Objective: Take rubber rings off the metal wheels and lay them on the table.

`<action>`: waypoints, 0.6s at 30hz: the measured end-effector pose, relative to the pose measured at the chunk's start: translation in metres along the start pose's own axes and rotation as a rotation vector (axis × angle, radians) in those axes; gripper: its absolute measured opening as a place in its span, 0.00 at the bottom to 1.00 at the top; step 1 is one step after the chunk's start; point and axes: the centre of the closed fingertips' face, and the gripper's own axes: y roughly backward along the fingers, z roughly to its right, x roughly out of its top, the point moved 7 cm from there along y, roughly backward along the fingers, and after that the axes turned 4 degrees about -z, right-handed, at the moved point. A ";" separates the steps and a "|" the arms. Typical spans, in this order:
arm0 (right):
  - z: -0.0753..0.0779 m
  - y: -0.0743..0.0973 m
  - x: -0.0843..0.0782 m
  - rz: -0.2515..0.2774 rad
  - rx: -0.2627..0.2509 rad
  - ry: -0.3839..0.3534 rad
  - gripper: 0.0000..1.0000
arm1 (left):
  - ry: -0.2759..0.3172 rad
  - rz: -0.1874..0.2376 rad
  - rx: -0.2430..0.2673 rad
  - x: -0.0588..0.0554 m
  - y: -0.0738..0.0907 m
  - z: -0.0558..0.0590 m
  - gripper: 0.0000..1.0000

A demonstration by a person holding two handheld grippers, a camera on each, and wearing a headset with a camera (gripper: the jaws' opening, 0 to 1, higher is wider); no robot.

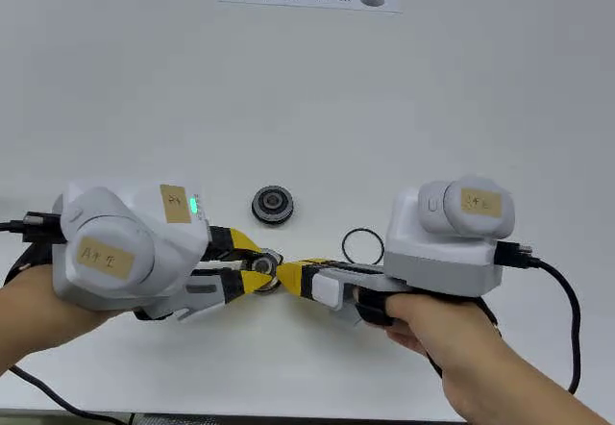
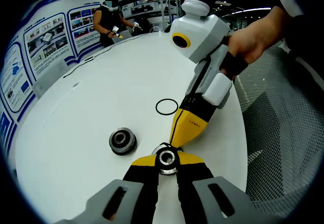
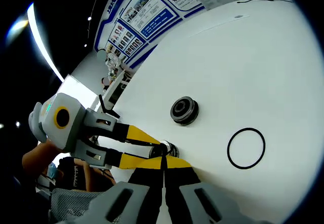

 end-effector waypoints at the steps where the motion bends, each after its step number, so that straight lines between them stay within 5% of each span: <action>1: 0.000 0.000 0.000 -0.001 0.000 0.003 0.01 | 0.000 0.000 0.000 0.000 0.000 0.000 0.13; 18: -0.003 0.002 0.000 -0.014 0.013 0.036 0.00 | -0.003 0.000 0.001 0.000 0.000 0.001 0.13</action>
